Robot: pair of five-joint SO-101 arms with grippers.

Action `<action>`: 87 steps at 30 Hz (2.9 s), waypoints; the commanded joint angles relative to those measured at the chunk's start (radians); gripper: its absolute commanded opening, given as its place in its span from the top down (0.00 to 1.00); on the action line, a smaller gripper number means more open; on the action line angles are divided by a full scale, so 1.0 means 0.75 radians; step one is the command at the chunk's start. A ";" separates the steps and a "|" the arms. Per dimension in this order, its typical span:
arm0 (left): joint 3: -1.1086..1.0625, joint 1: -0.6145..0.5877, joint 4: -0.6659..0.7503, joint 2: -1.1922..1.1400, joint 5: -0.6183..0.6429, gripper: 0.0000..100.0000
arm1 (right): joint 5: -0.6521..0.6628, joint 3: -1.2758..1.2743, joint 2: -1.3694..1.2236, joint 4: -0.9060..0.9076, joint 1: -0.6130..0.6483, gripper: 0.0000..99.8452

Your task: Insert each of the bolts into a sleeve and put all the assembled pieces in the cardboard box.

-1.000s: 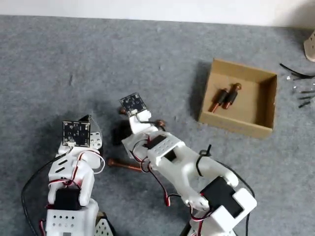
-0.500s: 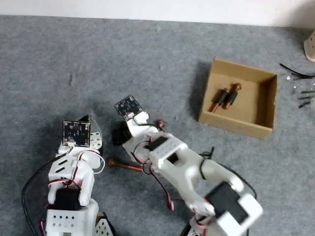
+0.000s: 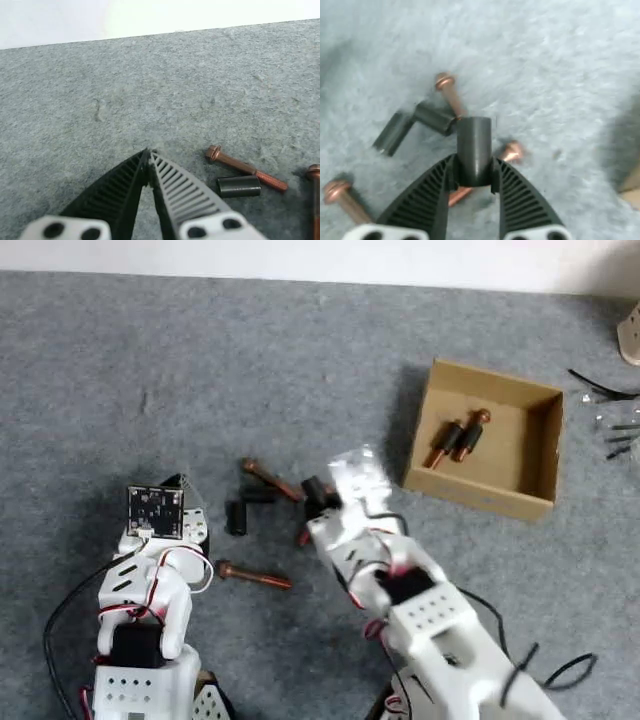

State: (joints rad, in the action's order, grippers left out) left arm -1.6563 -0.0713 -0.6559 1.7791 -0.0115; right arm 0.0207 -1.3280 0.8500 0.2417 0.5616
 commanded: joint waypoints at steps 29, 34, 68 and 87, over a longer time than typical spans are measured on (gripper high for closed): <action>0.011 0.124 0.029 0.001 -0.002 0.99 | 0.203 -0.502 1.157 0.672 -0.459 1.00; 0.013 0.118 0.029 0.001 -0.002 0.99 | 0.366 -0.463 1.247 0.979 -0.416 1.00; 0.013 0.116 0.029 0.001 -0.002 0.99 | 0.426 0.199 -0.639 0.862 -0.422 1.00; 0.013 0.116 0.029 0.001 -0.002 0.99 | 0.581 0.650 -1.243 1.202 -0.422 1.00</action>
State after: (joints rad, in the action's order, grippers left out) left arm -1.6563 0.0008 -0.6559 1.7791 -0.0115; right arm 0.4350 -0.8293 -0.0184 1.1331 0.2332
